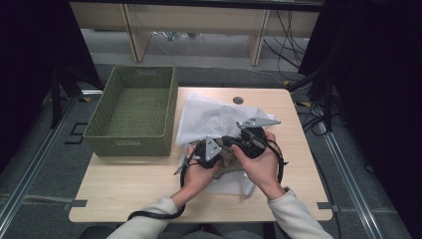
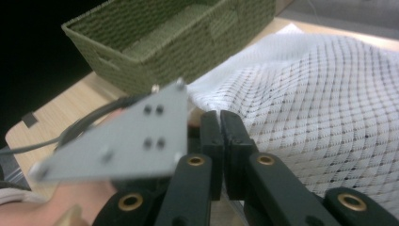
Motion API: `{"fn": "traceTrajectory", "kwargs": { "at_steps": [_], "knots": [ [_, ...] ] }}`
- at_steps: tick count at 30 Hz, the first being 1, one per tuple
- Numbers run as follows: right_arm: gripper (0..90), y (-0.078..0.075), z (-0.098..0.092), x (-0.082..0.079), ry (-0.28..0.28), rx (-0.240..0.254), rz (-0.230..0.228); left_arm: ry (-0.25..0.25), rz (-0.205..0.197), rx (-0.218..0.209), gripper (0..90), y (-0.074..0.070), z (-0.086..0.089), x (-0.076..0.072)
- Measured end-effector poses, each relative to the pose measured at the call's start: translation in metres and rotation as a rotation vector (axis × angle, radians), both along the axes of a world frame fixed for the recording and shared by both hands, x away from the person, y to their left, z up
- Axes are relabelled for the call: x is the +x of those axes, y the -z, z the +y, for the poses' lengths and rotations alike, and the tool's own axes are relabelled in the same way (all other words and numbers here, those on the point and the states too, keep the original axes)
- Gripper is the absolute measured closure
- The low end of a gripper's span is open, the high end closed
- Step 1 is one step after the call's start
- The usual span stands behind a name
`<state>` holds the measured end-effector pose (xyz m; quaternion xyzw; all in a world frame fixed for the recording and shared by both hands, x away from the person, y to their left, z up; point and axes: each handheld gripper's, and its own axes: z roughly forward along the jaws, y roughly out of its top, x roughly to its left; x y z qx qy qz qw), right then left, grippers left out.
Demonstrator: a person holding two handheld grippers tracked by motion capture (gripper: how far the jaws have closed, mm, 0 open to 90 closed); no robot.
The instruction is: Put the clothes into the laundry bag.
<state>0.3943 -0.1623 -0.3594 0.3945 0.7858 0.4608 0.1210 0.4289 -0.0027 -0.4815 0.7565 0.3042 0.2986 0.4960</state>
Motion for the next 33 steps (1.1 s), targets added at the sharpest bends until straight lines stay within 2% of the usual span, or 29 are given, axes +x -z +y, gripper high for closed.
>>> {"fn": "traceTrajectory", "kwargs": {
  "at_steps": [1,2,3,4,6,7,8,9,12,13,14,16,17,19,20,21,22,23,25,26,28,29,33],
  "knots": [
    [90.0,-0.002,0.001,-0.002,0.012,0.019,0.006,-0.003,-0.005,-0.005,86.9,-0.003,0.001,0.003],
    [90.0,-0.004,-0.001,-0.002,-0.004,0.004,-0.022,-0.008,-0.013,-0.012,87.0,-0.007,0.001,0.005],
    [90.0,-0.005,0.0,-0.003,0.003,0.019,-0.013,-0.014,-0.029,-0.017,87.0,-0.01,0.001,0.007],
    [90.0,-0.007,-0.001,-0.004,0.01,0.011,-0.037,-0.014,-0.031,-0.024,87.0,-0.013,0.0,0.009],
    [90.0,-0.01,0.0,-0.005,0.003,0.027,-0.028,-0.018,-0.062,-0.032,86.8,-0.018,-0.001,0.012],
    [90.0,-0.009,0.0,-0.005,0.002,0.035,-0.034,-0.017,-0.063,-0.04,86.7,-0.02,-0.002,0.013],
    [90.0,-0.009,0.0,-0.005,0.006,0.037,-0.037,-0.009,-0.054,-0.053,86.4,-0.019,-0.004,0.014],
    [90.0,-0.009,0.0,-0.005,0.004,0.034,-0.036,-0.003,-0.07,-0.05,86.1,-0.017,-0.006,0.015],
    [90.0,-0.007,-0.002,-0.003,0.014,0.034,-0.017,0.018,-0.04,-0.049,82.3,-0.004,-0.008,0.017],
    [90.0,-0.005,-0.003,-0.001,0.009,0.022,-0.037,0.024,-0.035,-0.055,80.9,-0.001,-0.008,0.015],
    [90.0,-0.004,-0.005,-0.001,0.024,0.003,-0.032,0.024,-0.033,-0.055,79.2,0.0,-0.006,0.014],
    [90.0,0.0,-0.005,0.0,0.021,0.019,0.001,0.036,-0.031,-0.066,75.4,0.0,-0.002,0.009],
    [90.0,0.0,-0.006,0.0,0.02,0.012,0.001,0.045,-0.032,-0.049,73.9,-0.002,0.002,0.005],
    [90.0,0.0,-0.007,0.001,0.03,0.003,-0.009,0.059,-0.02,-0.048,69.3,-0.004,0.007,0.0],
    [90.0,0.0,-0.006,0.001,0.026,0.017,0.004,0.059,-0.028,-0.041,68.1,-0.006,0.012,-0.004],
    [90.0,-0.001,-0.007,0.001,0.028,0.002,-0.011,0.062,-0.029,-0.031,65.9,-0.007,0.015,-0.006],
    [90.0,-0.002,-0.006,0.0,0.039,0.009,-0.003,0.069,-0.024,-0.037,64.4,-0.008,0.019,-0.01],
    [90.0,-0.002,-0.007,0.0,0.025,0.017,-0.005,0.074,-0.029,-0.027,62.7,-0.009,0.025,-0.014],
    [90.0,-0.002,-0.007,0.0,0.026,0.003,-0.022,0.071,-0.039,-0.022,60.1,-0.011,0.034,-0.022],
    [90.0,-0.002,-0.006,0.0,0.013,0.012,-0.027,0.07,-0.04,-0.024,59.2,-0.012,0.038,-0.024],
    [90.0,-0.004,-0.005,-0.002,0.025,0.016,-0.012,0.065,-0.042,-0.023,57.2,-0.013,0.048,-0.031],
    [90.0,-0.003,-0.005,-0.001,0.009,0.015,-0.029,0.059,-0.042,-0.023,56.4,-0.013,0.053,-0.033],
    [90.0,-0.004,-0.004,-0.002,0.023,-0.005,-0.032,0.054,-0.033,-0.004,50.8,-0.009,0.065,-0.039]
  ]
}}
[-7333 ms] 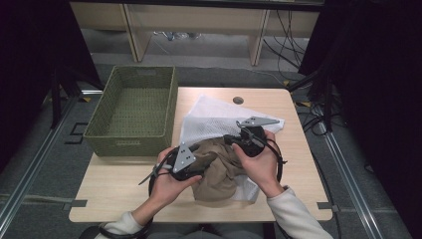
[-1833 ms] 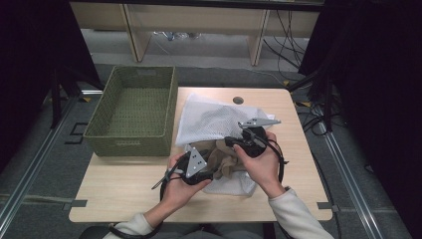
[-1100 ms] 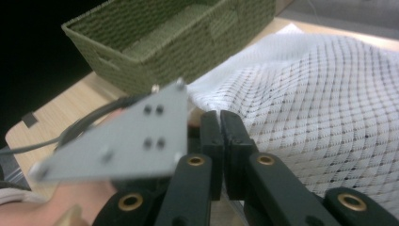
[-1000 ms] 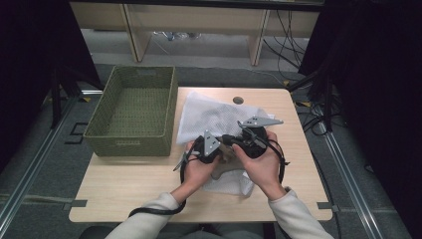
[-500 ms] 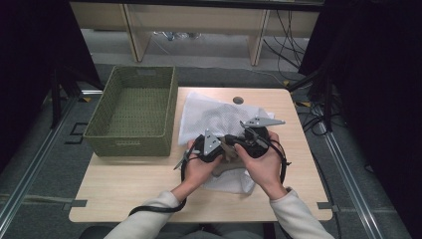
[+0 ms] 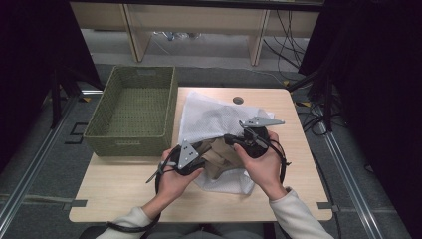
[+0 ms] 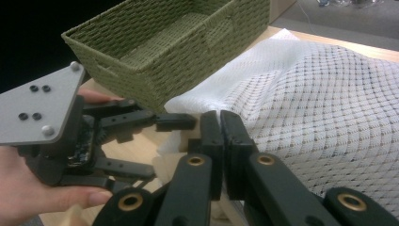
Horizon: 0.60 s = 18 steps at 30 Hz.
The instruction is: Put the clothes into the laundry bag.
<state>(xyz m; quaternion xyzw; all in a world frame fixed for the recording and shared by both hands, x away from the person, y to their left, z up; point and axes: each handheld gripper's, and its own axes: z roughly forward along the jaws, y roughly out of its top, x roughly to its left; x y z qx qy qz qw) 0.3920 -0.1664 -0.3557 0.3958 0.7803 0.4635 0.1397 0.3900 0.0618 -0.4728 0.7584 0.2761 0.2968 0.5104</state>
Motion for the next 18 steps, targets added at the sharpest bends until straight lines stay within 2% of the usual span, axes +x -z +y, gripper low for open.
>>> {"fn": "traceTrajectory", "kwargs": {
  "at_steps": [1,2,5,7,9,10,16,17,18],
  "knots": [
    [90.0,0.0,0.0,0.0,-0.004,0.0,0.001,0.0,0.016,0.001,48.1,0.002,0.002,0.0],
    [90.0,0.0,0.002,-0.002,0.001,0.015,0.029,-0.005,0.025,0.005,45.2,0.004,0.003,0.0],
    [90.0,0.001,0.002,-0.001,0.0,0.007,0.01,-0.033,0.05,0.028,37.2,0.01,0.006,0.004],
    [90.0,0.001,0.003,-0.001,0.0,0.011,0.035,-0.047,0.072,0.047,33.3,0.015,0.006,0.01],
    [90.0,0.003,0.003,0.001,-0.023,0.003,0.012,-0.053,0.095,0.052,33.0,0.02,0.003,0.017],
    [89.9,0.003,0.003,0.0,-0.012,0.002,0.026,-0.056,0.096,0.062,34.1,0.023,0.002,0.02],
    [90.0,0.005,0.004,0.001,-0.006,0.009,0.046,-0.053,0.124,0.074,57.5,0.032,-0.007,0.03],
    [90.0,0.006,0.005,0.001,-0.003,0.008,0.043,-0.036,0.111,0.097,63.8,0.031,-0.008,0.033],
    [90.0,0.007,0.004,0.003,-0.014,-0.006,0.039,-0.036,0.137,0.07,70.8,0.031,-0.012,0.033]
  ]
}}
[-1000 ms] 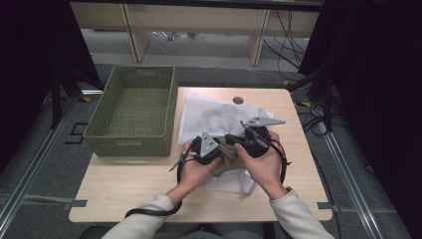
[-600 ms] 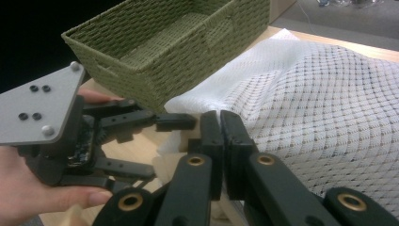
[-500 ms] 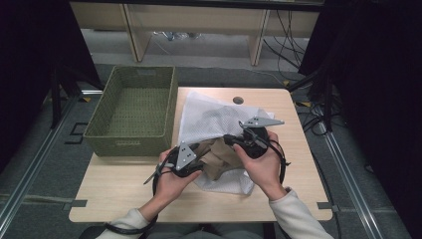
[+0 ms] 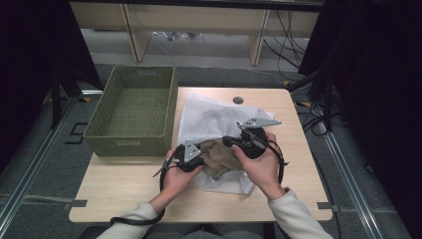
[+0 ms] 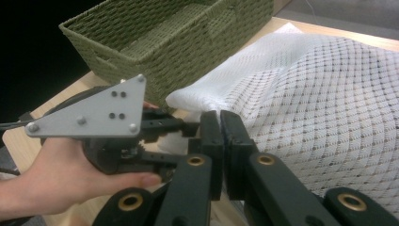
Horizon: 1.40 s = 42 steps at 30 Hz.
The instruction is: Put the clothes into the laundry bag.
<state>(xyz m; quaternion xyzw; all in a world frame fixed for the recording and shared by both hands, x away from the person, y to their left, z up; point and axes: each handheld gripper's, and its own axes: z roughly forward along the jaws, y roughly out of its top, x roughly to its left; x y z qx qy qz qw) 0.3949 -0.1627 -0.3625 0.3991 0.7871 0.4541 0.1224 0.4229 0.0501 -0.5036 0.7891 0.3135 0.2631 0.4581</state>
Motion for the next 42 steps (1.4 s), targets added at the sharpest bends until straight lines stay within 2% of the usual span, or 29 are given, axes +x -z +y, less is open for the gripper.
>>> {"fn": "traceTrajectory", "kwargs": {
  "at_steps": [1,3,4,6,7,9,10,12,13,16,17,18,19,21,22,25,27,28,29,30,32,34,35,36,37,42],
  "knots": [
    [90.0,0.001,0.0,0.0,-0.007,0.002,0.006,0.007,0.006,-0.015,77.2,0.0,-0.002,0.001],
    [90.0,0.001,0.001,0.001,-0.006,-0.003,-0.002,0.015,0.014,-0.05,84.0,-0.004,-0.009,0.004],
    [90.0,0.001,0.002,0.0,-0.01,0.013,0.006,0.018,0.016,-0.077,85.2,-0.006,-0.012,0.004],
    [90.0,-0.001,0.003,-0.001,-0.006,0.014,-0.005,0.029,0.001,-0.119,85.7,-0.014,-0.019,0.006],
    [90.0,-0.003,0.003,-0.002,-0.001,0.015,-0.001,0.031,-0.029,-0.141,85.9,-0.021,-0.023,0.007],
    [90.0,-0.006,0.002,-0.002,-0.004,0.019,-0.024,0.032,-0.08,-0.166,85.9,-0.03,-0.03,0.007],
    [90.0,-0.007,0.002,-0.003,-0.007,0.033,-0.028,0.03,-0.104,-0.176,85.9,-0.035,-0.034,0.007],
    [90.0,-0.01,-0.001,-0.004,0.009,0.028,-0.032,0.017,-0.142,-0.178,85.5,-0.039,-0.04,0.01],
    [90.0,-0.009,-0.002,-0.004,0.006,0.043,-0.032,0.009,-0.15,-0.175,84.9,-0.037,-0.042,0.013],
    [90.0,-0.007,-0.004,-0.002,0.015,0.037,-0.019,-0.012,-0.139,-0.176,80.9,-0.023,-0.047,0.023],
    [90.0,-0.005,-0.004,-0.001,0.008,0.039,-0.023,-0.016,-0.146,-0.163,79.7,-0.018,-0.048,0.026],
    [90.0,-0.005,-0.003,-0.003,0.023,0.033,-0.003,-0.023,-0.148,-0.145,78.1,-0.012,-0.049,0.029],
    [90.0,-0.003,-0.003,-0.001,0.022,0.018,-0.013,-0.026,-0.142,-0.148,75.5,-0.009,-0.05,0.03],
    [90.0,0.001,-0.003,0.002,0.012,0.017,-0.004,-0.038,-0.141,-0.136,72.1,-0.004,-0.049,0.031],
    [90.0,0.001,-0.003,0.001,0.025,0.018,0.017,-0.037,-0.136,-0.132,70.9,-0.004,-0.048,0.031],
    [90.0,0.003,-0.003,0.003,0.02,0.019,0.013,-0.037,-0.114,-0.127,63.3,-0.005,-0.045,0.03],
    [90.0,0.003,-0.004,0.002,0.014,0.01,0.007,-0.035,-0.116,-0.111,58.8,-0.007,-0.042,0.028],
    [90.0,0.003,-0.003,0.002,0.018,0.016,0.017,-0.032,-0.105,-0.104,55.9,-0.007,-0.04,0.027],
    [90.0,0.003,-0.003,0.001,0.016,0.001,0.014,-0.022,-0.093,-0.078,53.5,-0.008,-0.036,0.026],
    [90.0,0.004,-0.003,0.002,0.013,-0.002,0.007,-0.018,-0.082,-0.077,51.1,-0.008,-0.034,0.024],
    [90.0,0.005,-0.002,0.001,0.016,0.001,0.031,-0.007,-0.052,-0.063,46.8,-0.009,-0.029,0.019],
    [90.0,0.007,-0.002,0.002,-0.004,-0.009,0.007,0.004,-0.037,-0.051,43.3,-0.01,-0.022,0.014],
    [90.0,0.006,-0.001,0.0,0.015,0.0,0.033,0.008,-0.035,-0.047,42.7,-0.01,-0.018,0.011],
    [90.0,0.006,-0.001,0.0,0.014,-0.009,0.029,0.01,-0.028,-0.04,41.8,-0.011,-0.014,0.008],
    [90.0,0.007,0.0,0.001,0.009,0.001,0.026,0.014,-0.023,-0.04,40.6,-0.012,-0.01,0.005],
    [90.0,0.007,0.0,0.0,0.007,-0.015,0.03,0.033,-0.023,-0.014,37.9,-0.016,0.005,-0.005]
  ]
}}
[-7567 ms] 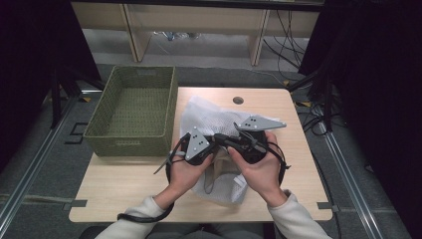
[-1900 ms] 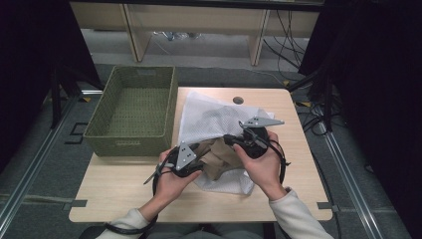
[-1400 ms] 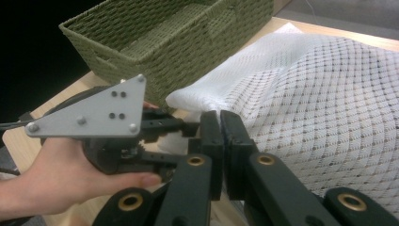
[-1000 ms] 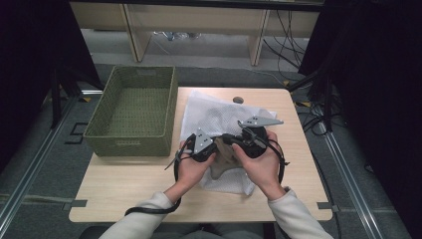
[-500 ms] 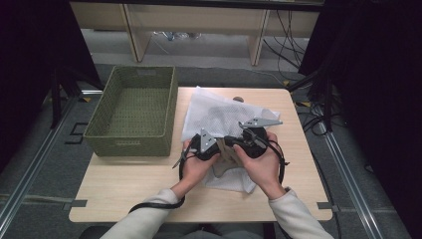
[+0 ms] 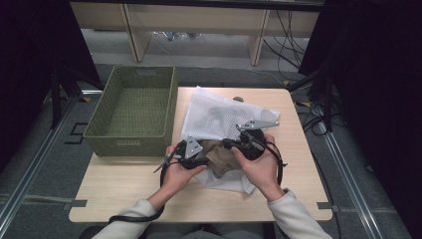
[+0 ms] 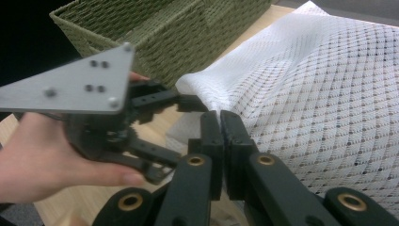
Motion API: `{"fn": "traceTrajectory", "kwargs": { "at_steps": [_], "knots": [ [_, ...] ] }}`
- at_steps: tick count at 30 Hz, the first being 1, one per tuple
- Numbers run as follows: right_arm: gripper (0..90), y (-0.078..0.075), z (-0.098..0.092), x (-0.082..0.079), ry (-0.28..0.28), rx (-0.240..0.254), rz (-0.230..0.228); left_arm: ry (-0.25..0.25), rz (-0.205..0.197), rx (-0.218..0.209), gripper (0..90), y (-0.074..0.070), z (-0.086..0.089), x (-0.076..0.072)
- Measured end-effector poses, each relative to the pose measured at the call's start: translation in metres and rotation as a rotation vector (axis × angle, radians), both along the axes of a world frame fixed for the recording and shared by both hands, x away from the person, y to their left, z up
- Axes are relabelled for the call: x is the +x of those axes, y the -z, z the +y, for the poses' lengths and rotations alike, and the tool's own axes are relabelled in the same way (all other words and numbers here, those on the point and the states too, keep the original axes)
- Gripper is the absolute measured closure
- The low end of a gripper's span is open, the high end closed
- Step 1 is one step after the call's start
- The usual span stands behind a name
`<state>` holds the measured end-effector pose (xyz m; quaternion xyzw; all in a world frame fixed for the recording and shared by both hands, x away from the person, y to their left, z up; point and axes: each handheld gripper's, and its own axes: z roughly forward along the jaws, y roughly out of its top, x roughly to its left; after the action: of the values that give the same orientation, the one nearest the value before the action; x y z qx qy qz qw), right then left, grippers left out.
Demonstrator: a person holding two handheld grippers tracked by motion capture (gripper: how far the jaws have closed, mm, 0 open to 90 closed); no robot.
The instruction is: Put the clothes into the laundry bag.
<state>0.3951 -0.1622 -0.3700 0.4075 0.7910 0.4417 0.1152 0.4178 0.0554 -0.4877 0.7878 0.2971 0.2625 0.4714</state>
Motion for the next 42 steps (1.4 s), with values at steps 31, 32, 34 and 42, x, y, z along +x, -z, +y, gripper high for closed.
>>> {"fn": "traceTrajectory", "kwargs": {
  "at_steps": [31,32,34,42],
  "knots": [
    [90.0,0.001,0.004,-0.003,-0.016,-0.007,0.013,0.08,0.017,-0.03,74.9,0.013,-0.028,-0.019],
    [90.0,0.001,0.003,-0.003,-0.015,-0.015,0.003,0.082,0.018,-0.036,78.5,0.012,-0.03,-0.017],
    [90.0,0.0,0.003,-0.003,-0.023,-0.011,0.0,0.082,0.016,-0.045,82.8,0.01,-0.034,-0.014],
    [90.0,-0.011,0.002,-0.006,-0.018,0.038,-0.031,0.091,-0.003,-0.12,88.4,-0.003,-0.052,-0.004]
  ]
}}
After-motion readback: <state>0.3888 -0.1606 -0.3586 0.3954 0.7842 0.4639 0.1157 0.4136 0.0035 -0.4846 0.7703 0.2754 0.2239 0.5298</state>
